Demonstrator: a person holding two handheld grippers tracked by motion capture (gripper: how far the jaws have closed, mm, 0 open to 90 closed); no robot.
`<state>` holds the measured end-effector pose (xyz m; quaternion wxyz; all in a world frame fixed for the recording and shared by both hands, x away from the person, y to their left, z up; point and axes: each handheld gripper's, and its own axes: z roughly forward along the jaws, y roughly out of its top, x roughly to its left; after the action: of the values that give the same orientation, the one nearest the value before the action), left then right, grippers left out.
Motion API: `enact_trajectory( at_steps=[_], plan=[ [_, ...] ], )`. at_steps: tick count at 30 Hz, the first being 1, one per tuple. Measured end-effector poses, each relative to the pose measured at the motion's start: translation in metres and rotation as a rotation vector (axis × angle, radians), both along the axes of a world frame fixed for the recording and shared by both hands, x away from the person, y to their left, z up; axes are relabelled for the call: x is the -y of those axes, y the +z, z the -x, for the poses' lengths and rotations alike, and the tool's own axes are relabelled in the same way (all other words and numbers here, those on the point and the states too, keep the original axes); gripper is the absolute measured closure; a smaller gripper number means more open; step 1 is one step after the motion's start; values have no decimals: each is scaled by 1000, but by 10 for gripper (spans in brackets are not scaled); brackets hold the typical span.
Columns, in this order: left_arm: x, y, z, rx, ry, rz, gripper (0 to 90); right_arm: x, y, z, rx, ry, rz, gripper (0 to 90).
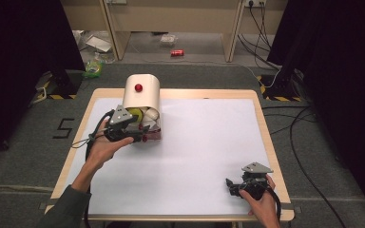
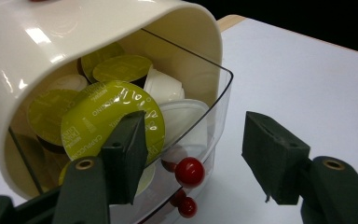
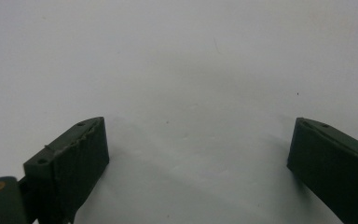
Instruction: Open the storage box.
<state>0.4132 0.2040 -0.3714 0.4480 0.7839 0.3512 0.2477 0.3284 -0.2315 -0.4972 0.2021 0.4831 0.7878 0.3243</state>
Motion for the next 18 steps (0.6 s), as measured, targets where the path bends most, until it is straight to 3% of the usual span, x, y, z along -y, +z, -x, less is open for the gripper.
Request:
enact_trajectory(
  at_steps=[18],
  plan=[
    [2, -5, 25, 17, -15, -13, 397, 0, 0, 0, 0, 0, 0, 54]
  ],
)
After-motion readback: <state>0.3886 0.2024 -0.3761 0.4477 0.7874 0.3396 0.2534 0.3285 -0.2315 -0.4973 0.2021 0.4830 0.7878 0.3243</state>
